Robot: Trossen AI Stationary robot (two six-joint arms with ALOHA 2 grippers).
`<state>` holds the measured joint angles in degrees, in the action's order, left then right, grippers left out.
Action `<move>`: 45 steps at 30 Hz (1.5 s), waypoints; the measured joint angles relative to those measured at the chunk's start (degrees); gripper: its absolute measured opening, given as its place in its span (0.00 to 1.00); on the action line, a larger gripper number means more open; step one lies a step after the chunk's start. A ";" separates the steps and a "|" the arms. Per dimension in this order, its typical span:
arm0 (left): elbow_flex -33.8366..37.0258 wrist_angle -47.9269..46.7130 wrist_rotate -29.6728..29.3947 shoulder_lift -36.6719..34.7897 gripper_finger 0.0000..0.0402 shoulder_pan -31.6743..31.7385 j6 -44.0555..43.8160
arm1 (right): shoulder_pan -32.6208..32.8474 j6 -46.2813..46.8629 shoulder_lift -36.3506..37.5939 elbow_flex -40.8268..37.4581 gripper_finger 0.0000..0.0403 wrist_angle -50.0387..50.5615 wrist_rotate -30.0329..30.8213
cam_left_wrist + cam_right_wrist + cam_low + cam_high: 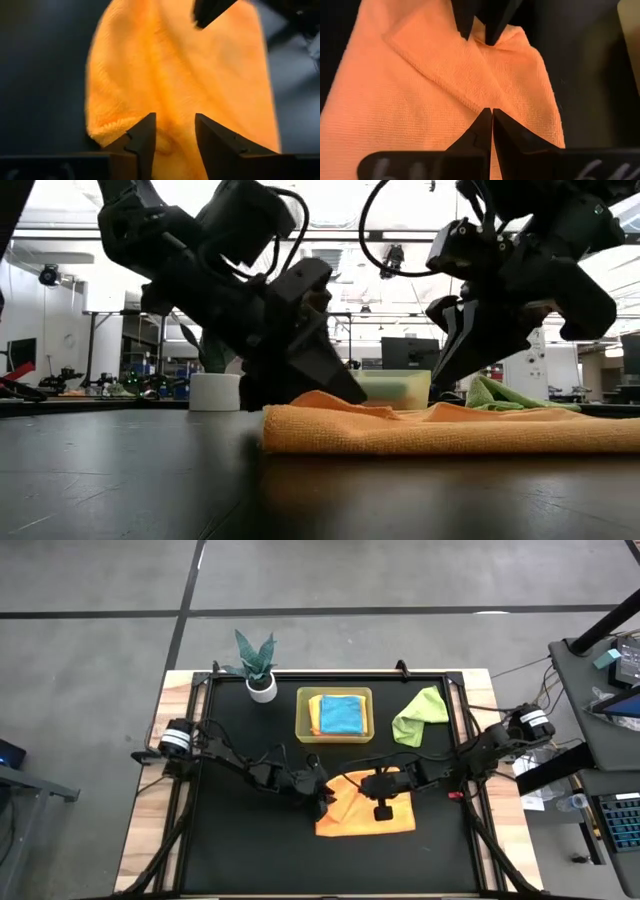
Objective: Fold microfiber towels
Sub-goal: Fold the yellow towel on the table
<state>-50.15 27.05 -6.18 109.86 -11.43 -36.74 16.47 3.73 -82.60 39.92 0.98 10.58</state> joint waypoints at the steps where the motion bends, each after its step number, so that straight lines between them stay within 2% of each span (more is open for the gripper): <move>1: -0.14 0.07 0.12 0.00 0.28 -0.16 0.82 | 0.02 -0.02 0.22 0.00 0.02 -0.19 0.01; 6: -0.87 -0.46 3.16 -0.07 0.13 -0.30 2.52 | -0.43 0.13 0.12 -0.01 0.02 -6.20 1.86; 10: -0.94 -0.59 4.36 -0.06 0.02 -0.31 2.61 | -2.12 -0.86 0.00 0.04 0.06 -9.76 0.96; 16: -0.92 -0.51 4.42 -0.08 0.02 -0.31 2.76 | -6.07 -0.74 -1.55 0.04 0.22 -12.45 0.97; 21: -0.85 -0.51 4.44 -0.08 0.02 -0.31 3.27 | -8.26 -1.98 -8.80 0.04 0.36 -21.48 -1.55; 24: -0.83 -0.51 4.47 -0.08 0.02 -0.37 4.51 | -9.00 -2.06 -13.02 0.21 0.41 -25.23 -1.77; 29: -0.81 -0.52 4.49 -0.11 0.02 -0.36 5.46 | -9.74 -1.79 -17.23 1.86 0.45 -24.88 -1.79; 32: -0.81 -0.46 4.51 -0.13 0.02 -0.36 5.93 | -9.79 -2.76 -18.46 2.85 0.43 -25.21 -3.83; 34: -0.81 -0.50 4.51 -0.13 0.02 -0.36 5.99 | -9.77 -3.13 -18.67 3.16 0.38 -25.17 -5.71; 41: -0.57 -3.32 4.62 -3.01 0.02 -0.31 7.90 | -8.32 -6.48 -16.15 3.06 0.06 -22.20 -6.22; 45: -0.27 -8.01 4.60 -7.97 0.02 -0.31 11.73 | -6.03 -8.69 -14.40 3.04 0.03 -21.61 -6.01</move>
<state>-50.42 19.04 -1.58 101.89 -11.75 -25.01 10.44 -4.96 -97.00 42.96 -20.63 4.58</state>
